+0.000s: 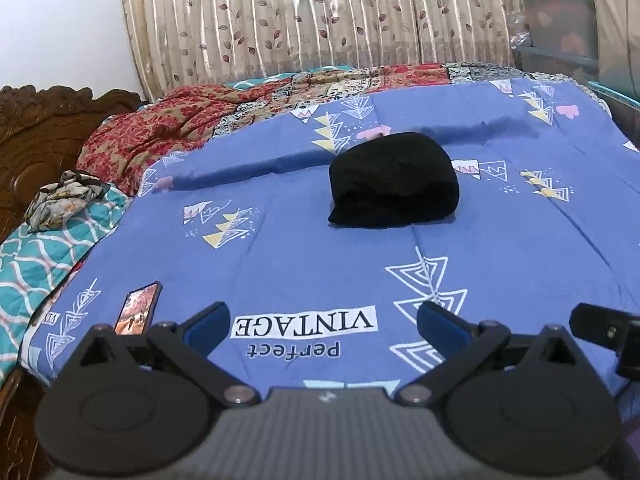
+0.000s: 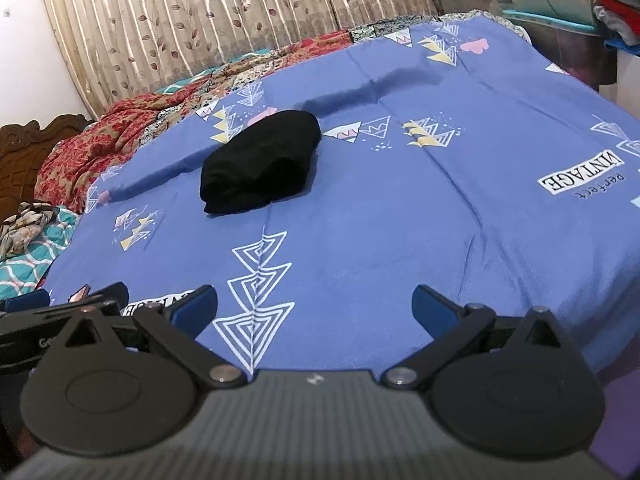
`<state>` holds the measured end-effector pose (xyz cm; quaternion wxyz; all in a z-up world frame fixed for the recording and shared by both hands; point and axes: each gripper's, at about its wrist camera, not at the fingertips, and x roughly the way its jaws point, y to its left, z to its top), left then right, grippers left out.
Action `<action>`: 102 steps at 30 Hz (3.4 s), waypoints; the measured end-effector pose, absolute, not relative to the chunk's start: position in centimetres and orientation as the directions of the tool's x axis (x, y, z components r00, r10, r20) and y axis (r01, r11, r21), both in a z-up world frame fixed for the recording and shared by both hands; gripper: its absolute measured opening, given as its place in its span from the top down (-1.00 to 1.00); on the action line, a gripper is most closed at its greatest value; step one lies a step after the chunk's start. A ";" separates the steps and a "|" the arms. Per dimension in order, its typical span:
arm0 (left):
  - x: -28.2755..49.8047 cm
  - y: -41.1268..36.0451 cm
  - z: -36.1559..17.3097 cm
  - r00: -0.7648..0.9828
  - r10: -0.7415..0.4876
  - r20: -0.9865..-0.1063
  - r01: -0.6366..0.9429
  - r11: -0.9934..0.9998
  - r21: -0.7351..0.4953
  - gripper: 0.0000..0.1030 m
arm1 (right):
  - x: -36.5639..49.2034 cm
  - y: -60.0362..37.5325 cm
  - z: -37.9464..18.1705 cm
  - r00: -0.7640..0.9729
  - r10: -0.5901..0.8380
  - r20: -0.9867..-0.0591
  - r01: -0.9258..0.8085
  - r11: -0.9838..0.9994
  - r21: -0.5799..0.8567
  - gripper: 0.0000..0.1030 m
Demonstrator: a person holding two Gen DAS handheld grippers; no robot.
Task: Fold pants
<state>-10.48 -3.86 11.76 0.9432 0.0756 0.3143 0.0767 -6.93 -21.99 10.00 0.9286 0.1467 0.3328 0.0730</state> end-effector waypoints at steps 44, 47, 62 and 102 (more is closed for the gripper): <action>-9.6 -3.5 9.5 0.622 0.142 -0.770 -0.066 0.989 0.129 -1.00 | -6.9 -22.4 9.3 0.751 0.274 -0.601 -0.038 0.926 0.375 -1.00; -9.4 -3.4 9.2 0.603 0.126 -0.788 -0.063 0.992 0.110 -1.00 | -6.8 -22.3 9.2 0.748 0.276 -0.604 -0.040 0.927 0.374 -1.00; -9.2 -3.3 8.7 0.585 0.119 -0.802 -0.058 0.993 0.106 -1.00 | -6.6 -22.6 8.9 0.738 0.281 -0.613 -0.039 0.925 0.377 -1.00; -8.0 -3.4 7.6 0.547 0.156 -0.822 -0.064 0.987 0.145 -1.00 | -5.6 -22.7 8.3 0.717 0.290 -0.634 -0.038 0.924 0.380 -1.00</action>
